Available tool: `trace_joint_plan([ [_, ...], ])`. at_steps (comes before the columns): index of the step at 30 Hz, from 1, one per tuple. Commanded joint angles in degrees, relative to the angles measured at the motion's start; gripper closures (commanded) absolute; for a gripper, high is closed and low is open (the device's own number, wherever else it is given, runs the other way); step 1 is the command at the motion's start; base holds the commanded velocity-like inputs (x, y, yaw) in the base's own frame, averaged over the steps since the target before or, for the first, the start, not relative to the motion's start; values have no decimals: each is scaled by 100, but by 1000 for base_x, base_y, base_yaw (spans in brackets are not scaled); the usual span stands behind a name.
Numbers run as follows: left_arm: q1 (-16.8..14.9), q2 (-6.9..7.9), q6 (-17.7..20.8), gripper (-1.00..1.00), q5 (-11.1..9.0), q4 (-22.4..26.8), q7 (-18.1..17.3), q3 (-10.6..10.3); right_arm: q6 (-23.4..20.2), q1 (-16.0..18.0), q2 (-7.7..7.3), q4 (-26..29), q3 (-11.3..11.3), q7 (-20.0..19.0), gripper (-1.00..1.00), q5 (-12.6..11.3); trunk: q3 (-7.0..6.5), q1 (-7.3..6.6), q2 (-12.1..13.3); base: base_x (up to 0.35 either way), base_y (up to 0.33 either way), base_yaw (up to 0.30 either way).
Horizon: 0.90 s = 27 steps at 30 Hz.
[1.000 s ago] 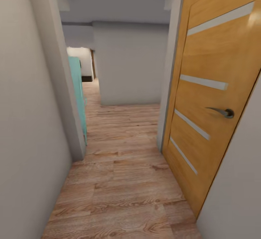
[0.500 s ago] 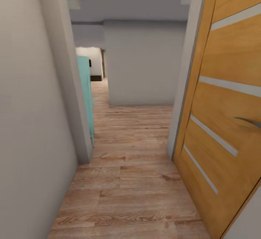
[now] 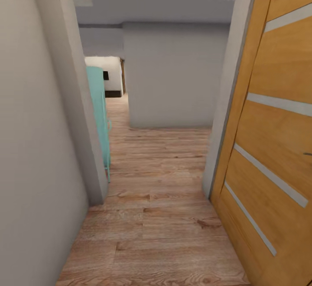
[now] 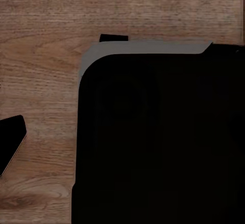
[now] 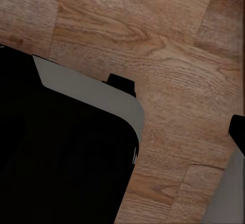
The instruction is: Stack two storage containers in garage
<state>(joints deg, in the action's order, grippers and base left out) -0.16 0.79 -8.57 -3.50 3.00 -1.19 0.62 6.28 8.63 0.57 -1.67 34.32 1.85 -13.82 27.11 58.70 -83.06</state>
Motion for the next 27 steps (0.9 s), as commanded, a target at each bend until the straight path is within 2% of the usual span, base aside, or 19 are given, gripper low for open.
trace_joint_plan([
  [1,-2,0,-16,-100,-36,-1,-13,6,32,7,5,-18,48,9,-100,-51,5,3,-2,322,0,0],
  [27,-1,0,-21,-100,-36,-1,-13,0,23,6,5,-18,48,7,-100,-60,5,3,-2,322,0,0],
])
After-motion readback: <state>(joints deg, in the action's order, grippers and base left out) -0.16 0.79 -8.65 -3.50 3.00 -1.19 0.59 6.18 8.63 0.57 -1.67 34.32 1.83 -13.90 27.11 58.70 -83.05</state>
